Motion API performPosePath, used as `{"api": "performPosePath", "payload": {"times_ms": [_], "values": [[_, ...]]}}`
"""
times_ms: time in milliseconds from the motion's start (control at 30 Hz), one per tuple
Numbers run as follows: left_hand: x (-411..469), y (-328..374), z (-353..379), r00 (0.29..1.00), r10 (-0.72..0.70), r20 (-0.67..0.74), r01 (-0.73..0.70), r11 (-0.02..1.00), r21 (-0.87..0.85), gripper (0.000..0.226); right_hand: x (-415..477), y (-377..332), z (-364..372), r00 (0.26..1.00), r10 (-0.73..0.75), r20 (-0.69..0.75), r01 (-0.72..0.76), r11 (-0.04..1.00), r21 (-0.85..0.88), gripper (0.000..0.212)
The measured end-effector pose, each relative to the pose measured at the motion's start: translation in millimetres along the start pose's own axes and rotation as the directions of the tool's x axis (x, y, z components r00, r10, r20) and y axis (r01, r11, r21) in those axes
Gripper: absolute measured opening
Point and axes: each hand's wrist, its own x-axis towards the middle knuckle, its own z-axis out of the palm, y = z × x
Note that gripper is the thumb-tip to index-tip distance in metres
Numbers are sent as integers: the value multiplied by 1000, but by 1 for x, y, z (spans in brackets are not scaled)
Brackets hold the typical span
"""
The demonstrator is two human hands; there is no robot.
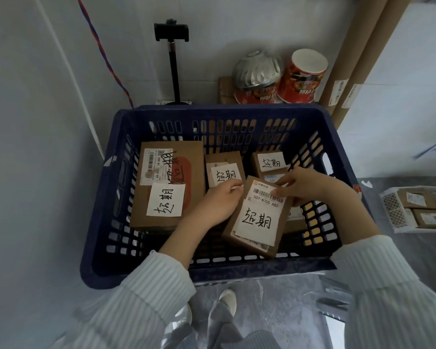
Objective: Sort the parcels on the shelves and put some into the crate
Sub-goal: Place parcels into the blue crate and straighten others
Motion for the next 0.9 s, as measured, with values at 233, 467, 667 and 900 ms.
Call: {"api": "performPosePath", "payload": {"times_ms": [233,467,667,900], "values": [[15,23,10,990,108,93,-126,969,212,42,-14,19,15,997,65,-47,-57,985,161,28],[13,9,6,924,104,367,-327,710,623,83,-21,21,39,974,111,198,-178,914,365,30],[18,2,23,907,162,389,-407,578,708,112,-13,29,42,965,144,220,-225,886,405,26],[10,-26,24,846,248,471,-528,509,680,116,-8,34,32,931,231,282,-321,886,334,46]]}}
